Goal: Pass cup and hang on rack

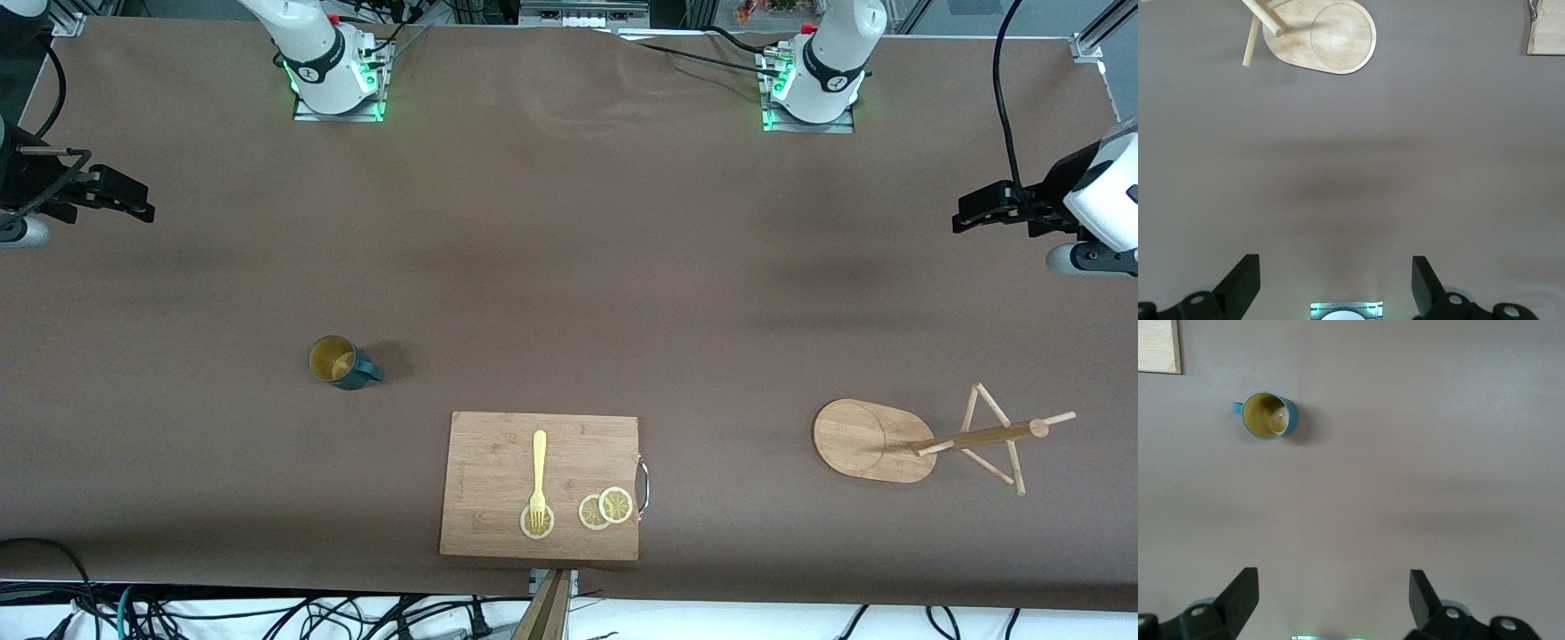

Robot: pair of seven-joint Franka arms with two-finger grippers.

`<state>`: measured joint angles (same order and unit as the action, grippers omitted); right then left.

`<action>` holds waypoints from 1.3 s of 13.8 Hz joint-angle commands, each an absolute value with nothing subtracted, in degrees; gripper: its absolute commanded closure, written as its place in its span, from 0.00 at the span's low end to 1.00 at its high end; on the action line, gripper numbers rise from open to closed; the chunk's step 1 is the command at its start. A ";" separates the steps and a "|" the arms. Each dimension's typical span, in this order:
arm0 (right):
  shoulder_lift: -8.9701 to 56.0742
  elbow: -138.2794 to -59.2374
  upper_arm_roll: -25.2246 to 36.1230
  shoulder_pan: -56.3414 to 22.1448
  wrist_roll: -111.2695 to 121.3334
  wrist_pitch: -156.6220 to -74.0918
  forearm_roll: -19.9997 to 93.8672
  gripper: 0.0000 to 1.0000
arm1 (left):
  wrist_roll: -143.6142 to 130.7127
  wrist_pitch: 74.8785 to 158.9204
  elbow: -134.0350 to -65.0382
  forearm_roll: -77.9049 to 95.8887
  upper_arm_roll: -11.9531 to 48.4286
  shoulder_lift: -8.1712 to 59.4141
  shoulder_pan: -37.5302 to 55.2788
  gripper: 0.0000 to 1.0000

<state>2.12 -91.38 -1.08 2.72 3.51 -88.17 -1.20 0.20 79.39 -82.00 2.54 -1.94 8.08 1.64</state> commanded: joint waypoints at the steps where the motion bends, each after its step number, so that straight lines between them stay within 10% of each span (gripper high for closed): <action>1: 1.41 -92.11 -1.06 2.72 2.55 -89.03 -0.70 0.00 | -0.44 79.01 -79.54 2.37 -1.93 9.49 0.80 0.00; 18: 1.93 -91.76 -1.32 2.55 2.37 -88.68 -1.23 0.00 | -1.50 79.01 -78.66 2.37 -1.85 9.93 0.88 0.00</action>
